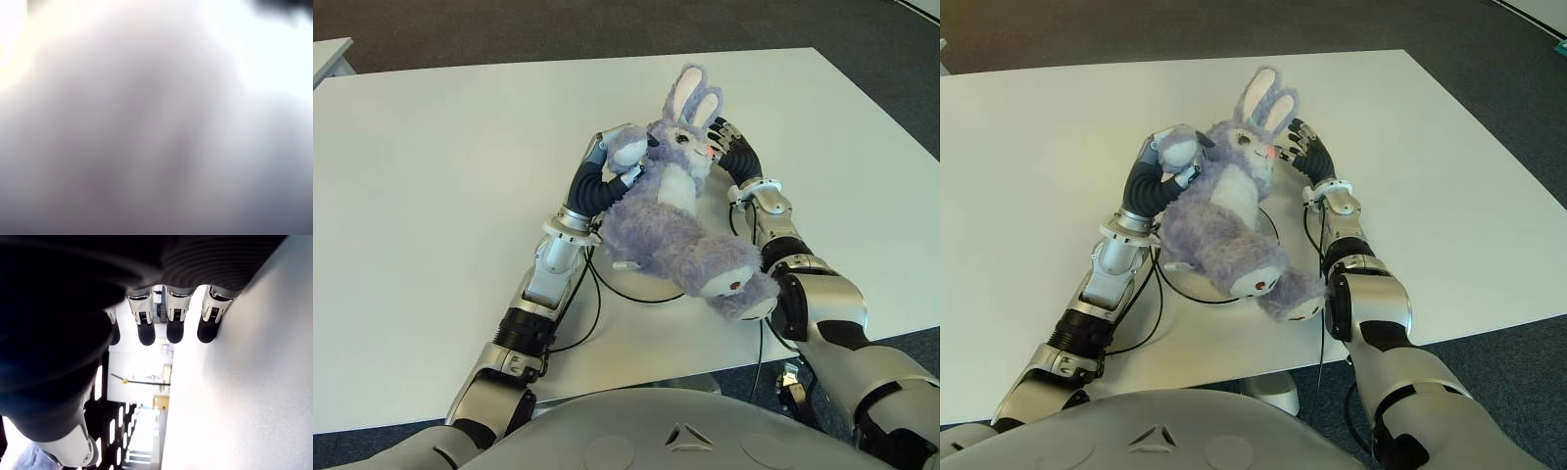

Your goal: Put the doll into the plate.

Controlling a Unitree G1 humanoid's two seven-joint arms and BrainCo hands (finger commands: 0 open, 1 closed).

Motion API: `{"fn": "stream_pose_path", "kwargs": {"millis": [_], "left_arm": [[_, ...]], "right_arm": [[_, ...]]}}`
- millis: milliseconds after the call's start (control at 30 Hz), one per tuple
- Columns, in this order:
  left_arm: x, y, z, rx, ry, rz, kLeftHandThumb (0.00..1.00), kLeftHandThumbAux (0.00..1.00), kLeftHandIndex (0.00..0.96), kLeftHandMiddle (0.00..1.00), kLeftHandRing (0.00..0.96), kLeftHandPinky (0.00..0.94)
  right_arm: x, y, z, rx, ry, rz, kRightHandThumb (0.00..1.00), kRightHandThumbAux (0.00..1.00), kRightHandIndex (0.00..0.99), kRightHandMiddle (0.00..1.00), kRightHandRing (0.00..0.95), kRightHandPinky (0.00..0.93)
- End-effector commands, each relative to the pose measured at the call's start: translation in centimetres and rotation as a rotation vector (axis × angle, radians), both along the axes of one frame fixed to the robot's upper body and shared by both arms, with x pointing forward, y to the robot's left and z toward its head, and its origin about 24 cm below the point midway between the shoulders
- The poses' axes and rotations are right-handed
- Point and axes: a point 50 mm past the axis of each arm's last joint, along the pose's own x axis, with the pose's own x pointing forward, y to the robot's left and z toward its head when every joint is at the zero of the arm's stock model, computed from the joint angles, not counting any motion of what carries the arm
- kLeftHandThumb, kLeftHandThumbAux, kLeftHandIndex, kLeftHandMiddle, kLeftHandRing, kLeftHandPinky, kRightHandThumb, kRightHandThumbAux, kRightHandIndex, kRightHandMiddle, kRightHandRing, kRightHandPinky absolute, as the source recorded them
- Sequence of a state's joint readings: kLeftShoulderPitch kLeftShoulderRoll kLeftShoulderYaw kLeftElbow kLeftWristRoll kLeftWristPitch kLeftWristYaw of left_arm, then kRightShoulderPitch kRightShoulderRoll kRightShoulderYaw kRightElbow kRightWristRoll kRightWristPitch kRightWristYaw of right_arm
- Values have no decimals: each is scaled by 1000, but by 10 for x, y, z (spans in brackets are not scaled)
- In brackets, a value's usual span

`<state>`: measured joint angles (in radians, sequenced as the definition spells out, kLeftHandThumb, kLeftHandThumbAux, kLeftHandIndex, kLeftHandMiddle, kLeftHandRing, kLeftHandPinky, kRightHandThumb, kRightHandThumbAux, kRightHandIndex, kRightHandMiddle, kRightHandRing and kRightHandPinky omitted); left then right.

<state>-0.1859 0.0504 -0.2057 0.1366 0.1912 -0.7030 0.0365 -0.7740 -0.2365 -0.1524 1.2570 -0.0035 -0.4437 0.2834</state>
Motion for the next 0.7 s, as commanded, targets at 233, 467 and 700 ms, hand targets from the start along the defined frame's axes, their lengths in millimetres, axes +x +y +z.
{"fn": "stream_pose_path", "kwargs": {"millis": [233, 467, 700], "left_arm": [[-6, 2, -20, -2, 91, -11, 411, 544, 183, 221, 163, 110], [-6, 2, -21, 8, 101, -19, 395, 535, 148, 190, 144, 124], [-7, 2, -22, 18, 107, -13, 374, 531, 127, 179, 137, 121]], "right_arm": [[-41, -1, -68, 21, 268, -14, 240, 793, 39, 48, 48, 80], [-42, -1, -69, 36, 269, -24, 275, 811, 44, 68, 68, 115], [-43, -1, -70, 40, 271, -26, 302, 821, 48, 73, 74, 111]]}}
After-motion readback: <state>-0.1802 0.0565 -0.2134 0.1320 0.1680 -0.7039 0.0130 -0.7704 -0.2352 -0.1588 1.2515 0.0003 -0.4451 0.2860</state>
